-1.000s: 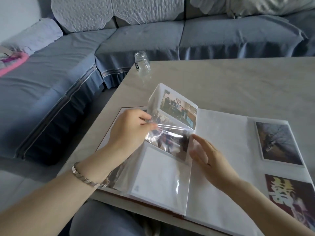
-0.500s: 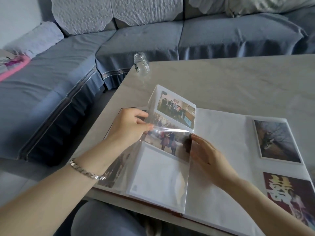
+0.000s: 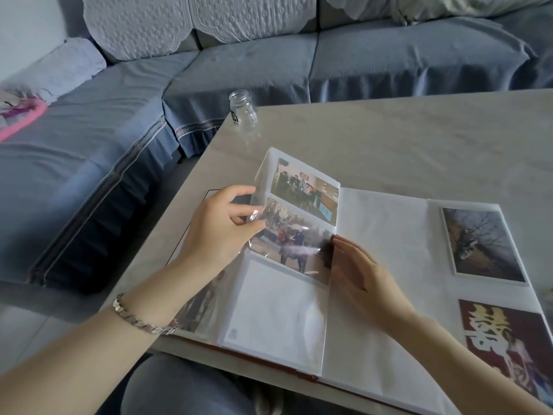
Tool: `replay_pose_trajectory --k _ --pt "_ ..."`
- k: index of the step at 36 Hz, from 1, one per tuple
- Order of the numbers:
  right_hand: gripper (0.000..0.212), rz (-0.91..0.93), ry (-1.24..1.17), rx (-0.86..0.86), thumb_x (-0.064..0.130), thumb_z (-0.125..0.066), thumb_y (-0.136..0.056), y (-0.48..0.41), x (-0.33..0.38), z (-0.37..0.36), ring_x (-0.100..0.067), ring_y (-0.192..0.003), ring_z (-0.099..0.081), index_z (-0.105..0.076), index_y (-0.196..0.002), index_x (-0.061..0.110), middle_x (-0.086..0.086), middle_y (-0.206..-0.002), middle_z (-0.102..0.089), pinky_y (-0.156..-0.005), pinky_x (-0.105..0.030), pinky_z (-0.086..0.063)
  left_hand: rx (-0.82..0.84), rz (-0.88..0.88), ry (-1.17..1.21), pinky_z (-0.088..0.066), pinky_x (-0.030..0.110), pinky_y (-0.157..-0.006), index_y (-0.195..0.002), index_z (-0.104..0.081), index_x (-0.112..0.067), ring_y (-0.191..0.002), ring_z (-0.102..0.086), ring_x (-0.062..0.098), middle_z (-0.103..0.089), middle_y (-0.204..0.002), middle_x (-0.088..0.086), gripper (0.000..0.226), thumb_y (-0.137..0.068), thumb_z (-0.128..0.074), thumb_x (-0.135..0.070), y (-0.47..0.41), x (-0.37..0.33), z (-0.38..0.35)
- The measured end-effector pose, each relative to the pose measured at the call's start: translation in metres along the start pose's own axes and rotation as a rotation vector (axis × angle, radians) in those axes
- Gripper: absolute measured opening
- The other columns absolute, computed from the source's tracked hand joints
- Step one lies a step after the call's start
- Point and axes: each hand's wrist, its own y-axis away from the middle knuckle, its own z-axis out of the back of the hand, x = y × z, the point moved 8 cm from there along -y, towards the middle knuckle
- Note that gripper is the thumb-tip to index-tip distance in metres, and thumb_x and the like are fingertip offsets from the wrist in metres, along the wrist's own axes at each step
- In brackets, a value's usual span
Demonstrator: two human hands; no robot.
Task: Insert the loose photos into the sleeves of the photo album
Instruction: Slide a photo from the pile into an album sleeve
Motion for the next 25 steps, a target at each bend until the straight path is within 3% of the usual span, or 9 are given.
replay_pose_trajectory --k 5,13,17,25 --pt "0.046 0.004 0.003 -0.005 0.008 -0.061 -0.088 0.0 0.001 0.0 0.012 -0.116 -0.037 -0.05 -0.132 0.014 0.014 -0.132 -0.043 -0.097 0.003 -0.022 -0.004 -0.01 0.032 -0.044 0.003 -0.062 -0.113 -0.062 -0.023 -0.065 -0.061 -0.008 -0.068 -0.081 -0.019 0.042 -0.076 -0.076 -0.01 0.003 0.002 0.0" --pt "0.047 0.013 0.03 0.001 0.01 -0.061 -0.087 0.002 0.001 -0.001 0.013 -0.115 -0.036 -0.05 -0.133 0.015 0.015 -0.133 -0.042 -0.095 0.005 -0.021 -0.088 -0.205 -0.052 -0.044 0.003 -0.066 -0.111 -0.066 -0.015 -0.067 -0.063 -0.008 -0.064 -0.07 -0.026 0.041 -0.073 -0.079 -0.011 0.013 -0.016 0.006" --pt "0.047 0.009 0.027 0.007 0.013 -0.061 -0.088 0.003 0.001 -0.001 0.008 -0.118 -0.039 -0.049 -0.134 0.018 0.014 -0.135 -0.043 -0.098 0.002 -0.022 -0.074 -0.286 -0.104 -0.048 0.008 -0.068 -0.113 -0.066 -0.013 -0.07 -0.063 -0.003 -0.066 -0.073 -0.019 0.043 -0.073 -0.08 -0.012 0.015 -0.021 0.005" --pt "0.048 0.01 0.055 0.015 0.015 -0.061 -0.088 0.004 0.001 -0.001 0.006 -0.119 -0.039 -0.048 -0.135 0.018 0.016 -0.136 -0.041 -0.098 0.002 -0.021 -0.023 -0.272 -0.081 -0.05 0.014 -0.067 -0.108 -0.066 -0.017 -0.069 -0.064 0.003 -0.064 -0.064 -0.025 0.036 -0.074 -0.078 -0.014 0.01 -0.019 0.002"
